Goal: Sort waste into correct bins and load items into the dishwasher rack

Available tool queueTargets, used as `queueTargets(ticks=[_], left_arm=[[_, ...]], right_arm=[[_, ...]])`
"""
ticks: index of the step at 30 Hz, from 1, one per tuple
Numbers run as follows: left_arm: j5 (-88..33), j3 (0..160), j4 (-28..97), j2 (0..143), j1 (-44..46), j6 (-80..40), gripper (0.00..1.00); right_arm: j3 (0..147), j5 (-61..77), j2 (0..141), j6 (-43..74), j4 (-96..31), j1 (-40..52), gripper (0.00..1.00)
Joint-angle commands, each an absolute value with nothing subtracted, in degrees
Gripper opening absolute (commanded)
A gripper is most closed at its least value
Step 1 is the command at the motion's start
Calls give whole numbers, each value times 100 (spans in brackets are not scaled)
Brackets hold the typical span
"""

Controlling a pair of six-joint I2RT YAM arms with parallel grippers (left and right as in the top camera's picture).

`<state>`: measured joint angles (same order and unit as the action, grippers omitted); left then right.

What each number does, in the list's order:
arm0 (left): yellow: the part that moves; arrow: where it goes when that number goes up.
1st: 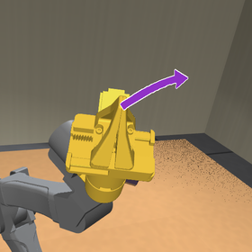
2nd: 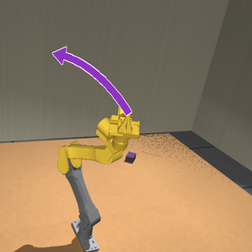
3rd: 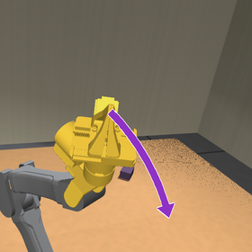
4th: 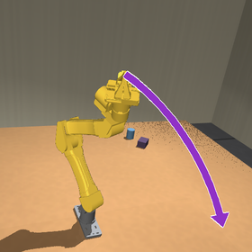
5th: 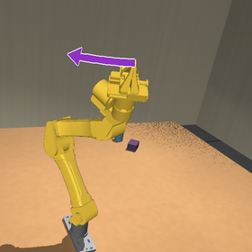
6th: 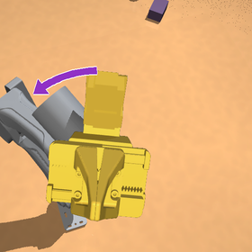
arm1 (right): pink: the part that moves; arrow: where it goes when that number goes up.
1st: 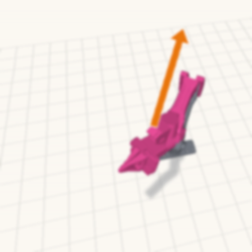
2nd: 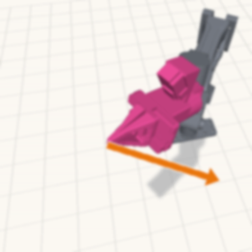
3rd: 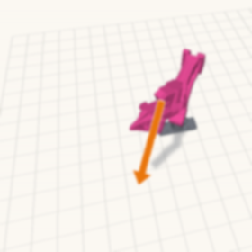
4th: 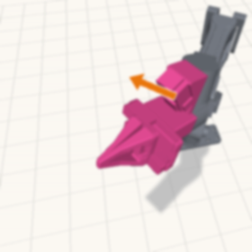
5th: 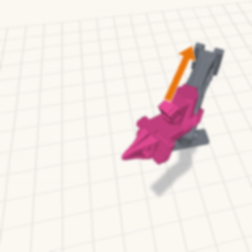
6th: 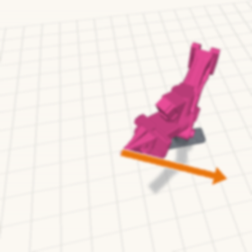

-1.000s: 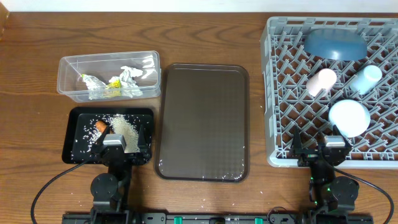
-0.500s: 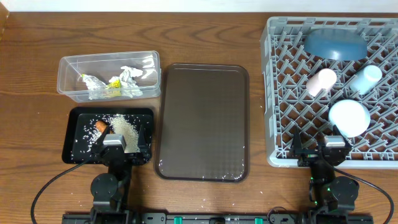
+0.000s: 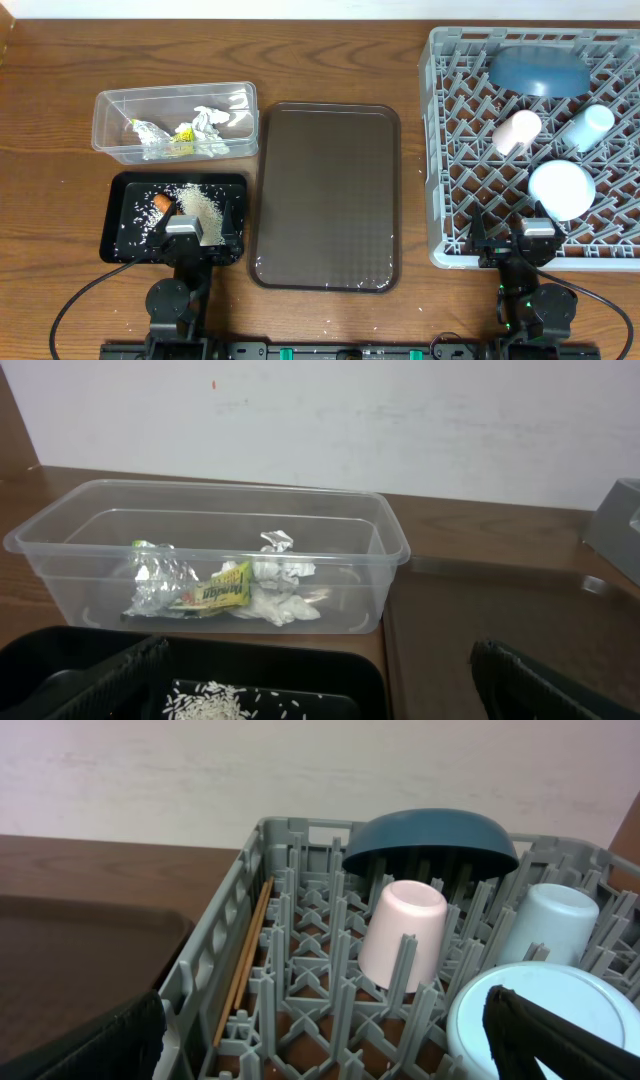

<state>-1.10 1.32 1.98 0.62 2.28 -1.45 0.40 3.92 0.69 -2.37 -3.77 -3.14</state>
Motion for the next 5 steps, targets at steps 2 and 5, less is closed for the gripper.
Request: queueTargets(ticks=[2, 5], left_arm=[[30, 23, 408, 23, 200, -108, 97], [30, 23, 408, 23, 200, -108, 97]], right_arm=[[32, 390, 30, -329, -403, -228, 99], [32, 390, 30, -327, -403, -228, 99]])
